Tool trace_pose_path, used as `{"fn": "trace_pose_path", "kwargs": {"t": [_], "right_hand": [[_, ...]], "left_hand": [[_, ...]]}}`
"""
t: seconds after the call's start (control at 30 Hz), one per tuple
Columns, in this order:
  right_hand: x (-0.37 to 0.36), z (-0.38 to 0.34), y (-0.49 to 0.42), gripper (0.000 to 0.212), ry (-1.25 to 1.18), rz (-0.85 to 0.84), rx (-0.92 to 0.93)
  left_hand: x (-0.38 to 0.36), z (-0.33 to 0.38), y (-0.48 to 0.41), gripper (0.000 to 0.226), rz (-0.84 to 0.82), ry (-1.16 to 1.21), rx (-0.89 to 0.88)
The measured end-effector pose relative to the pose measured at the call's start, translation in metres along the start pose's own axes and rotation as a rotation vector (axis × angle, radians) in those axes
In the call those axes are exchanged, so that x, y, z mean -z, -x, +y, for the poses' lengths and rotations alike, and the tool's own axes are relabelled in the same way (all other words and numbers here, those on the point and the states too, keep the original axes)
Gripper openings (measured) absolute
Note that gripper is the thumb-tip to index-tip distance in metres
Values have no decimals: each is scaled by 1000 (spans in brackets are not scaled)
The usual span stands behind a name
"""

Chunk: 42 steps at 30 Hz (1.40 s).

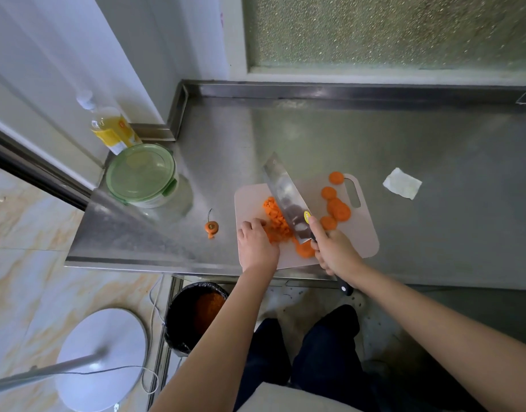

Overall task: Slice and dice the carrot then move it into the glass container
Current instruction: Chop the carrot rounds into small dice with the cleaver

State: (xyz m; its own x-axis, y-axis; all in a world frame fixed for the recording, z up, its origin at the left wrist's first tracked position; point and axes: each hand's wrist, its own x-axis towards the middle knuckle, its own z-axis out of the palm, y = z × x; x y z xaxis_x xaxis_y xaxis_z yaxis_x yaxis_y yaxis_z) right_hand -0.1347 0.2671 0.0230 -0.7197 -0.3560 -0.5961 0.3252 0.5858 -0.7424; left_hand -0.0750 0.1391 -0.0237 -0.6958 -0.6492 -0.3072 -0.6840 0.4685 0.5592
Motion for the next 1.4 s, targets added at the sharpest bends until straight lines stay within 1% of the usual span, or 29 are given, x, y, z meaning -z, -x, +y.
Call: {"fn": "trace_pose_path", "kwargs": {"t": [0.2,0.3,0.37,0.43,0.47,0.5,0.57,0.63,0.67,0.7,0.73,0.77,0.83,0.93,1.0,1.03,1.13,1.23,1.3,1.4], "right_hand": [[1,3,1,54,-12,12,12],[2,5,2,53,-17,10,25],[2,5,3,53,-32,8,19],[4,7,3,54,-4,6,48],[5,9,3,55,67,19,95],[7,10,4,56,188,41,169],[11,14,4,53,525,103,329],[13,17,3,53,835,195,473],[14,18,2,53,933,236,542],[13,19,1,55,991,262,601],[12,22,-1,59,1019,283,665],[10,25,-3,62,1016,322,742],[7,29,-6,58,1001,419,884],[4,28,-7,51,1017,440,974],[4,30,-10,50,1037,414,991],[4,29,-10,50,1044,402,989],[6,26,-9,54,1058,405,993],[7,22,-6,49,1114,403,1027],[8,21,-5,48,1137,394,1011],[7,20,-5,48,1127,391,974]], "left_hand": [[3,-12,-5,41,-20,-25,-126],[9,-17,-6,46,-72,-22,-204],[14,-20,-5,52,-111,18,-217],[19,-24,-3,55,-86,26,-259],[22,-26,-1,52,-36,32,-297],[26,-26,2,47,35,73,-328],[39,-21,9,35,252,168,-379],[55,-14,15,24,524,173,-436],[60,-12,16,21,617,164,-471],[65,-10,17,19,654,158,-500],[68,-9,15,18,643,157,-525],[69,-11,13,16,597,152,-551],[67,-14,6,14,447,133,-581],[60,-16,-2,27,209,35,-555],[59,-13,-4,37,68,-53,-505],[59,-12,-5,42,24,-79,-493],[58,-9,-9,51,-57,-114,-513],[59,-4,-14,50,-183,-118,-512],[61,-1,-18,49,-258,-80,-503],[64,5,-23,43,-303,16,-457]]}}
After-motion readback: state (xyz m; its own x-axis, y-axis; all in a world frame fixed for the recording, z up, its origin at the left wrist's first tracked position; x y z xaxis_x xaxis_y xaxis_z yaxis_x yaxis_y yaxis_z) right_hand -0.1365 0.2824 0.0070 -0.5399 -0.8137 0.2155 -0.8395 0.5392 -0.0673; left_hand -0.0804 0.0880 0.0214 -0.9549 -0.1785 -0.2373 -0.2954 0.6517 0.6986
